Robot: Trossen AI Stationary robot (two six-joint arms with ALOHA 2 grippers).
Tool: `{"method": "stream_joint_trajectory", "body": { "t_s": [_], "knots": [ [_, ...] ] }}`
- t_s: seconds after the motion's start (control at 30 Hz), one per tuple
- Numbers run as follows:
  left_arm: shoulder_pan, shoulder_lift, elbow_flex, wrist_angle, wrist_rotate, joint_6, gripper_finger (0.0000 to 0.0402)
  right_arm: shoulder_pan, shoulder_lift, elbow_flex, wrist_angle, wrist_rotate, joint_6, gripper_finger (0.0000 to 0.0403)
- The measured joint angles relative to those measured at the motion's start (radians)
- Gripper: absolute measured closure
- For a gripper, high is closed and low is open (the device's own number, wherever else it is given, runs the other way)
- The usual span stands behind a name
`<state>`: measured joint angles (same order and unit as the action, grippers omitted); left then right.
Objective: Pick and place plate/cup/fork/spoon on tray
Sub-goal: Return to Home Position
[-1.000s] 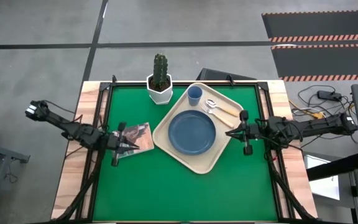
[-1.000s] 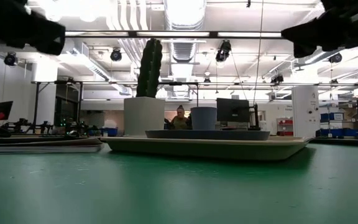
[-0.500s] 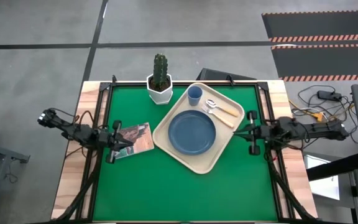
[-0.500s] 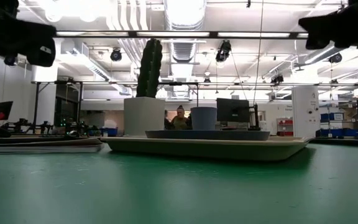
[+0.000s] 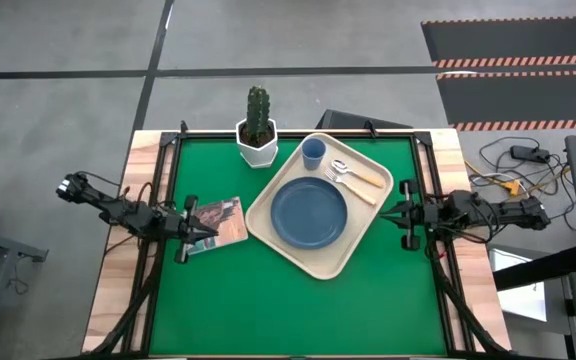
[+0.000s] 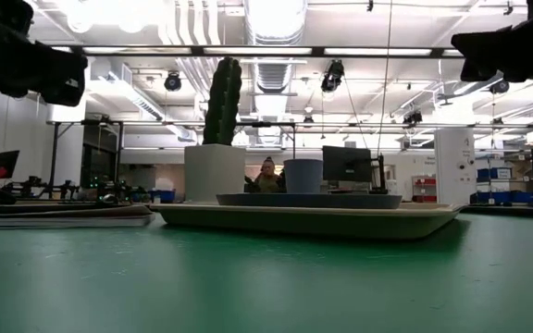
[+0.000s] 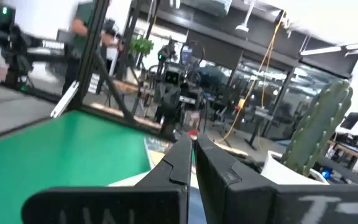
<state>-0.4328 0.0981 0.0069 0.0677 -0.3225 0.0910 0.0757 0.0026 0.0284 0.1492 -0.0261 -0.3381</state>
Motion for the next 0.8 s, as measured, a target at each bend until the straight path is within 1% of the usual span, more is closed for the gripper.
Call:
{"method": "stream_joint_trajectory", "body": {
  "t_s": [0.07,0.13,0.2,0.23,0.27,0.33,0.43,0.53,0.8],
  "knots": [
    [0.000,0.022,0.000,0.000,0.000,0.000,0.0402,0.000,-0.002,-0.016,0.017,-0.014,0.023,0.0392],
    [0.000,0.038,-0.001,0.000,0.000,-0.001,0.0402,0.000,0.006,-0.016,0.006,-0.088,0.061,0.0392],
    [0.000,0.057,-0.001,0.001,0.000,-0.001,0.0402,0.000,0.007,-0.016,0.006,-0.183,0.097,0.0392],
    [0.000,0.066,-0.001,0.001,0.000,-0.001,0.0402,0.000,0.007,-0.016,0.011,-0.205,0.135,0.0392],
    [0.000,0.073,-0.001,0.001,0.000,-0.001,0.0402,0.000,0.006,-0.016,0.018,-0.208,0.185,0.0392],
    [0.000,0.089,-0.001,0.002,0.000,-0.001,0.0402,0.000,0.004,-0.016,0.021,-0.182,0.271,0.0392],
    [0.000,0.112,-0.001,0.001,0.000,-0.001,0.0402,0.000,0.019,-0.016,0.020,-0.173,0.347,0.0392],
    [0.000,0.135,-0.002,0.001,0.000,-0.001,0.0402,0.000,0.034,-0.016,0.020,-0.173,0.372,0.0392],
    [0.000,0.189,-0.002,0.002,0.000,-0.001,0.0402,0.000,0.053,-0.016,0.018,-0.173,0.372,0.0392]
  ]
}}
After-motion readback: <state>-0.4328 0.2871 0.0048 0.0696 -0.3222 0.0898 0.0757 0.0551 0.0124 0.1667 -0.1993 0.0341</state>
